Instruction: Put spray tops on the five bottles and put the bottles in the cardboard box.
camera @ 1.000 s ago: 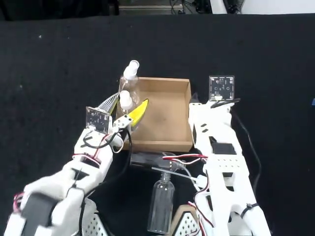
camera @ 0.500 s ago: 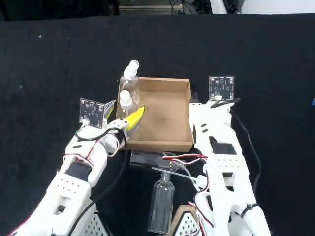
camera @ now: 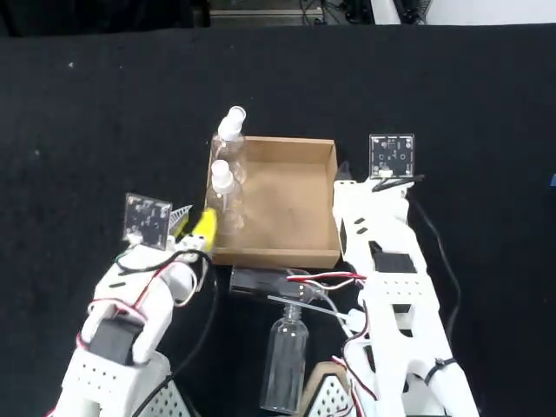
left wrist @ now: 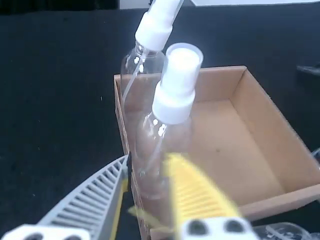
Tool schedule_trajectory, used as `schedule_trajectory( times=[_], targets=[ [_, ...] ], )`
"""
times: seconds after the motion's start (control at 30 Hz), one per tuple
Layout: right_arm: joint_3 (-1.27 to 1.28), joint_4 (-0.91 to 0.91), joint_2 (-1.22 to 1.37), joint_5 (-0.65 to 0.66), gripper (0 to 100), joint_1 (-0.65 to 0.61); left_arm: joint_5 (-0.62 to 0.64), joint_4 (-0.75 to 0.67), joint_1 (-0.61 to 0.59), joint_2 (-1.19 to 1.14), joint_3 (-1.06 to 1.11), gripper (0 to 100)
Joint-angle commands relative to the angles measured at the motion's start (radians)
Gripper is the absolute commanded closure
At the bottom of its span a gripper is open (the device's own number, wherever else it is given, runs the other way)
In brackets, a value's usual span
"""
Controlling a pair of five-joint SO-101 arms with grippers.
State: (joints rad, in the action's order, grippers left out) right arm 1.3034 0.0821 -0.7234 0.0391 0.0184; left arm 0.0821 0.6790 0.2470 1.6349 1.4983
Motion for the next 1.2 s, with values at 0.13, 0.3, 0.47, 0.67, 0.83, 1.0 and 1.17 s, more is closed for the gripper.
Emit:
schedule_trajectory(
  times=[0.13,0.3,0.47,0.67,0.83,1.0,1.17],
  targets=[
    [-0.016,0.015,-0.007,0.002,85.8,-0.008,0.002,0.127,-0.148,0.192,-0.004,97],
    [-0.045,0.083,-0.021,-0.006,85.8,-0.008,0.009,0.043,-0.458,0.187,0.053,97],
    [-0.048,0.190,-0.139,-0.008,85.8,-0.011,0.003,-0.167,-0.588,0.176,0.197,97],
    [0.019,0.301,-0.357,-0.040,85.8,-0.100,0.002,-0.345,-0.607,0.167,0.202,97],
    [0.045,0.397,-0.469,-0.034,90.4,-0.247,0.002,-0.476,-0.549,0.166,0.202,97],
    [0.047,0.423,-0.470,-0.034,98.2,-0.365,0.009,-0.485,-0.536,0.164,0.202,97],
    [0.036,0.417,-0.404,-0.032,98.8,-0.457,0.006,-0.563,-0.536,0.104,0.205,97]
  ],
)
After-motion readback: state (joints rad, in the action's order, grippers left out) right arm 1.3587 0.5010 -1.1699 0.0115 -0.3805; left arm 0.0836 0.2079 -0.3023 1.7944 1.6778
